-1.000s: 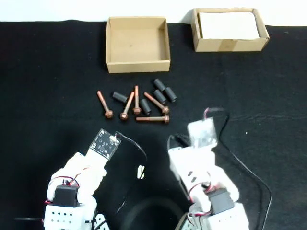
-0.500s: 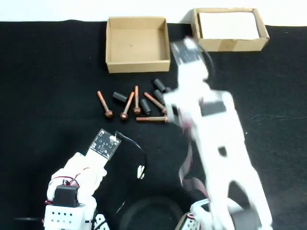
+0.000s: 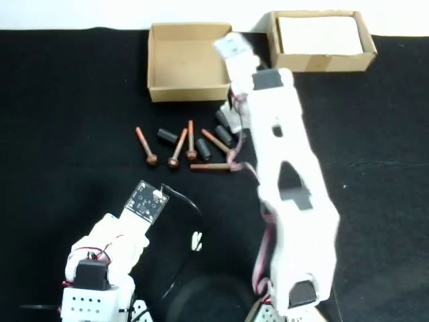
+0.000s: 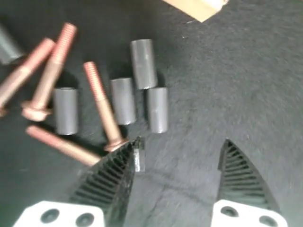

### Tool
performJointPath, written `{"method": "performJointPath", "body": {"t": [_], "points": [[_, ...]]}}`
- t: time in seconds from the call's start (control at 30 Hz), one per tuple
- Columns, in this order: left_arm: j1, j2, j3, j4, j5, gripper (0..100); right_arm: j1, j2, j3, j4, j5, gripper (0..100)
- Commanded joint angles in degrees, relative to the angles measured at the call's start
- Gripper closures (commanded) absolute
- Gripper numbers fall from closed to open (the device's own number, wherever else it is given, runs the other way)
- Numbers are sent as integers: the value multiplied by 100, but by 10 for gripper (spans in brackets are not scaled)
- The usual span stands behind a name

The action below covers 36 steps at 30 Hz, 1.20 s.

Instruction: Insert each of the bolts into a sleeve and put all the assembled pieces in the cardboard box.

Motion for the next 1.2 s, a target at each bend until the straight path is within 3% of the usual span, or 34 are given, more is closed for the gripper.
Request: {"method": "performJointPath", "body": {"t": [0.0,0.07,0.27,0.67,0.93,1.17], "points": [[4,-48,101,26,-9,991,48,954,-1490,338,624,742],[4,-48,101,26,-9,991,48,1446,-1974,391,985,742],[4,-48,101,26,-9,991,48,2290,-2844,127,985,742],[-13,-48,101,26,-9,991,347,2818,-2844,31,1002,742],[4,-48,101,26,-9,991,347,3020,-2835,549,1319,744],[13,-48,101,26,-9,991,347,3064,-2888,576,1310,927]]}}
